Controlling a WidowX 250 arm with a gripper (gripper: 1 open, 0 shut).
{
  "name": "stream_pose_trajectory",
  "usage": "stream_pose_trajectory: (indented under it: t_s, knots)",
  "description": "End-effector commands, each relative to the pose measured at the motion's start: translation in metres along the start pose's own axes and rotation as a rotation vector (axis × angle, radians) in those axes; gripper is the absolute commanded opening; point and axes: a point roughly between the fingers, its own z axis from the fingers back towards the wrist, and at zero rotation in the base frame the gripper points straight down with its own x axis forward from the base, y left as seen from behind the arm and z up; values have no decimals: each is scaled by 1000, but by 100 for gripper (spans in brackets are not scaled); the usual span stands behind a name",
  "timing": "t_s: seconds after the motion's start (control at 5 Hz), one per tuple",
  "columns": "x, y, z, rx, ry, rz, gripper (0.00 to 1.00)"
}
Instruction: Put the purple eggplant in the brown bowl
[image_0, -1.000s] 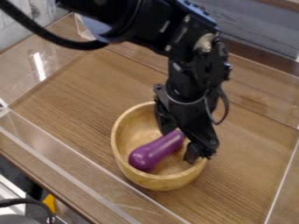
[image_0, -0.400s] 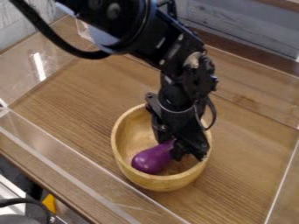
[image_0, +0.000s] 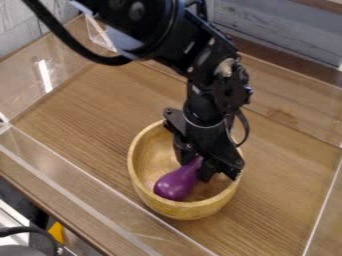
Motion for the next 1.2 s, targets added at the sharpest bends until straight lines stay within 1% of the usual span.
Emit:
stream_pose_trajectory:
  t_s: [0.0, 0.2, 0.4, 0.6, 0.8, 1.0]
  knots:
    - [4, 0, 5, 0, -12, 52, 0]
    - [2, 2, 6, 6, -3, 102, 0]
    - [4, 1, 9, 5, 2, 108, 0]
    - [7, -7, 3, 4, 14, 164, 100]
    - [9, -15, -2, 5, 23, 218, 100]
    - [4, -13, -11, 3, 23, 218, 0]
